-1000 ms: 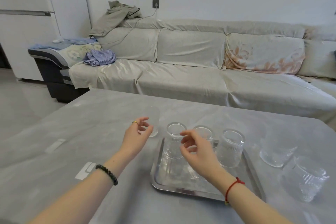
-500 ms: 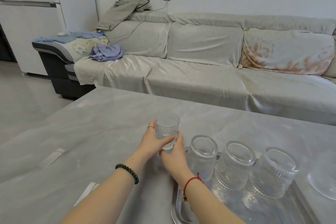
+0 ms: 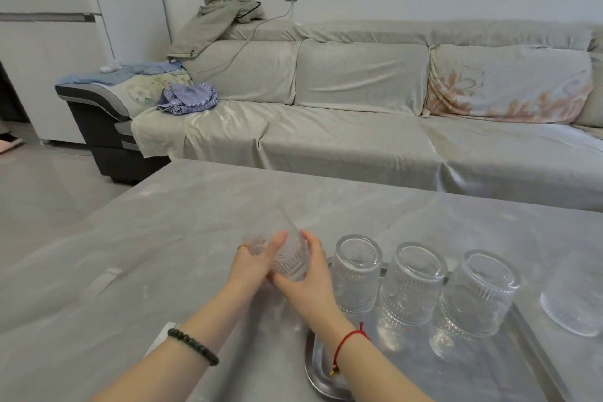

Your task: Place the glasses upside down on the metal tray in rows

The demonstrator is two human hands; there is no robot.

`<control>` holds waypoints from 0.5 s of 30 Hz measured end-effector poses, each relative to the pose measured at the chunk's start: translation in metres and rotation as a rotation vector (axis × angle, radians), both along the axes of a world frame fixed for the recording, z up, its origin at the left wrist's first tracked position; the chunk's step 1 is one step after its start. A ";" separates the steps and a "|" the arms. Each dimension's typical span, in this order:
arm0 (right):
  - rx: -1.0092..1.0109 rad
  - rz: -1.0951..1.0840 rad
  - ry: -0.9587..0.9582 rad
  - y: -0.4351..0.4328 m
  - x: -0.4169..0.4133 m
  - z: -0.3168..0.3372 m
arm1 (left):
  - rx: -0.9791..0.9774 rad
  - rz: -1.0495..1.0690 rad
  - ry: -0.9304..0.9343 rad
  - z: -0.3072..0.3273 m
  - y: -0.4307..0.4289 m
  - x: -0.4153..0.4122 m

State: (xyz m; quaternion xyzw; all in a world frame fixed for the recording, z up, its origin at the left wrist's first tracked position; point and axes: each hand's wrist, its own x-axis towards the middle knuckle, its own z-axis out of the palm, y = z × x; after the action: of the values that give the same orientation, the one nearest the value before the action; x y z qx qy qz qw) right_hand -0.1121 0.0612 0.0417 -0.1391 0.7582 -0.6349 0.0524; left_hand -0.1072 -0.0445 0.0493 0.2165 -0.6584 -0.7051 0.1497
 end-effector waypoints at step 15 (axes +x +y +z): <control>0.363 -0.040 0.232 0.133 0.060 0.060 | -0.516 -0.521 -0.055 0.044 0.052 0.089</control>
State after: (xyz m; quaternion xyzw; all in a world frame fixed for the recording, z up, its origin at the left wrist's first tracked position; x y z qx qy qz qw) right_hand -0.0523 0.1940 0.1013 -0.1843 0.8637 -0.4684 -0.0236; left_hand -0.0178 0.0073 0.0932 0.0154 -0.8515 -0.5241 -0.0028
